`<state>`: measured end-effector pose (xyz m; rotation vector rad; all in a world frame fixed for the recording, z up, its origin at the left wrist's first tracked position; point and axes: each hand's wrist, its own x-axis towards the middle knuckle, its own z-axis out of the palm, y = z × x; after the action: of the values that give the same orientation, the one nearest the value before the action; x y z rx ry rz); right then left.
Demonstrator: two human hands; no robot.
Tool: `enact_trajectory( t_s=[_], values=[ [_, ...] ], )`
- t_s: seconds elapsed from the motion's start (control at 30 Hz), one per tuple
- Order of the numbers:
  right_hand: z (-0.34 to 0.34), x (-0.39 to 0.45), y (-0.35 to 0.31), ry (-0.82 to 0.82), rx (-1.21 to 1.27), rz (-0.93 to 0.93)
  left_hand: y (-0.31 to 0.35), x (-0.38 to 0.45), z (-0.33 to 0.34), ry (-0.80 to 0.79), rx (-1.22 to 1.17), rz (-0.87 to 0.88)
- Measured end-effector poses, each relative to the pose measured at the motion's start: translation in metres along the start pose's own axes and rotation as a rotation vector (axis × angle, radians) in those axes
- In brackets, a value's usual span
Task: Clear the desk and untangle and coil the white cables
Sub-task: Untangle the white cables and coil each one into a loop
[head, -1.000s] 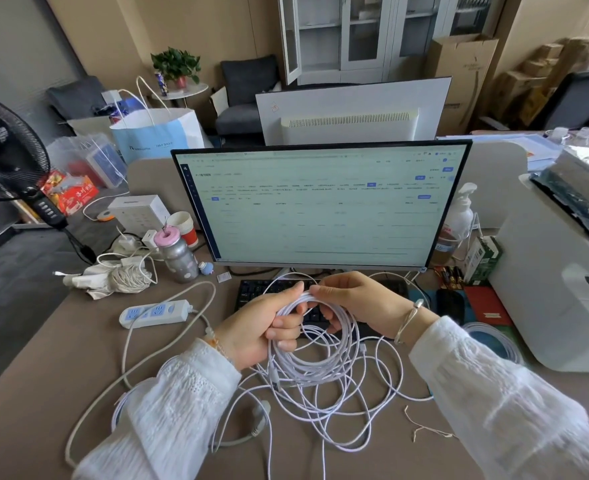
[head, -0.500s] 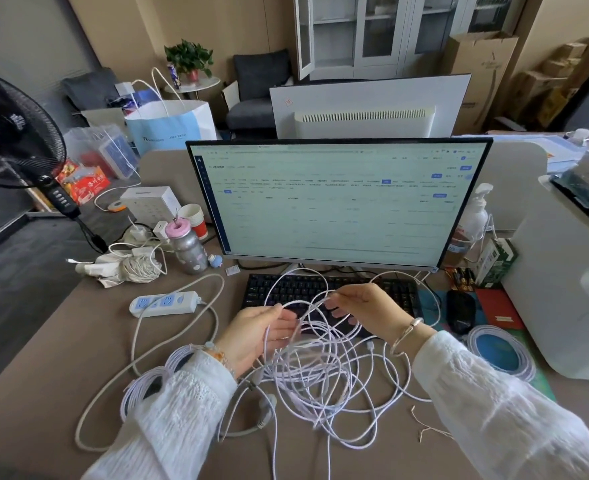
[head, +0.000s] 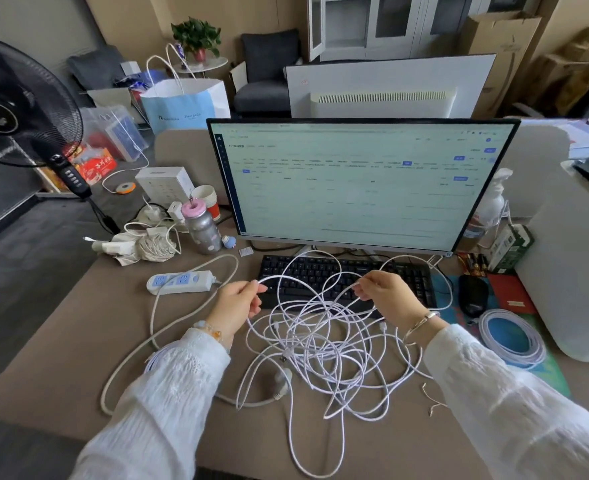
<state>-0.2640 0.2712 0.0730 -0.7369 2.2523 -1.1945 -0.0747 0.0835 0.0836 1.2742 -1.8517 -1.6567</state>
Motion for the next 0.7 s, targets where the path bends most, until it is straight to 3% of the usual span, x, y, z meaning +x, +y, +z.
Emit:
enact_trajectory(
  t_s=[0.17, 0.4, 0.57, 0.7],
  values=[
    [0.003, -0.015, -0.022, -0.020, 0.093, -0.027, -0.012, 0.004, -0.008, 0.021, 0.045, -0.019],
    [0.007, -0.041, -0.054, -0.130, 0.182, -0.101, -0.010, -0.010, 0.003, -0.222, 0.055, 0.030],
    [0.007, -0.049, -0.071, -0.110, 0.285, -0.120, -0.011, -0.013, 0.011, -0.332, 0.272, 0.161],
    [0.001, -0.047, -0.078, -0.016, 0.403, -0.128, -0.031, -0.021, 0.019, -0.504, 0.554, 0.127]
  ],
)
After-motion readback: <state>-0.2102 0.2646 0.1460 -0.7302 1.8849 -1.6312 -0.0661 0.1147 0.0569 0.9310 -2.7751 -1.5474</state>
